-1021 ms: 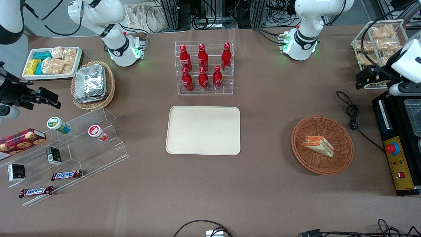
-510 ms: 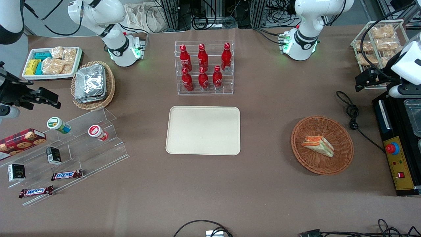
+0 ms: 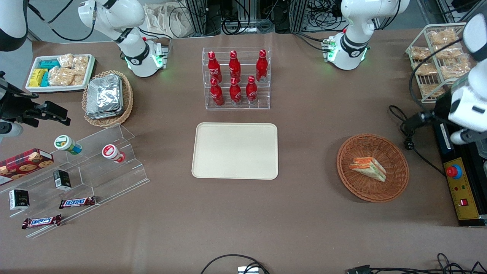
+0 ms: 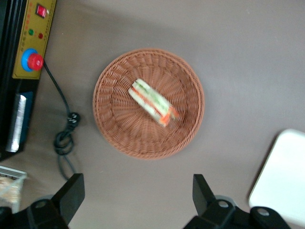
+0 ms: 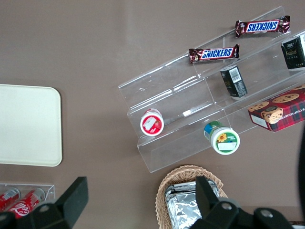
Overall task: Place sandwich from basket to tray
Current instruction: 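Move the left gripper down over the sandwich in the wicker basket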
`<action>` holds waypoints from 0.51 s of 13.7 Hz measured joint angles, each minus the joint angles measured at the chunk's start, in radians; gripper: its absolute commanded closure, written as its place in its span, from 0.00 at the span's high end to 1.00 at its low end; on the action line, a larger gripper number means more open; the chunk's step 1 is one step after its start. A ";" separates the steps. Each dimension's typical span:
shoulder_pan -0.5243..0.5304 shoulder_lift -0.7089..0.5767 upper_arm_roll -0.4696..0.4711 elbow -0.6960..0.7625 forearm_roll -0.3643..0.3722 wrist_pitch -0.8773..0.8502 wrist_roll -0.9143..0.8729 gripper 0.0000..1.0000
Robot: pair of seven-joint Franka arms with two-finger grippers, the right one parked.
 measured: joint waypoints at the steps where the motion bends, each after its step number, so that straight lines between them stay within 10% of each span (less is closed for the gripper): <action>1: 0.000 0.012 -0.001 -0.040 0.000 0.067 -0.087 1.00; 7: -0.017 0.183 -0.005 -0.122 0.000 0.299 -0.797 1.00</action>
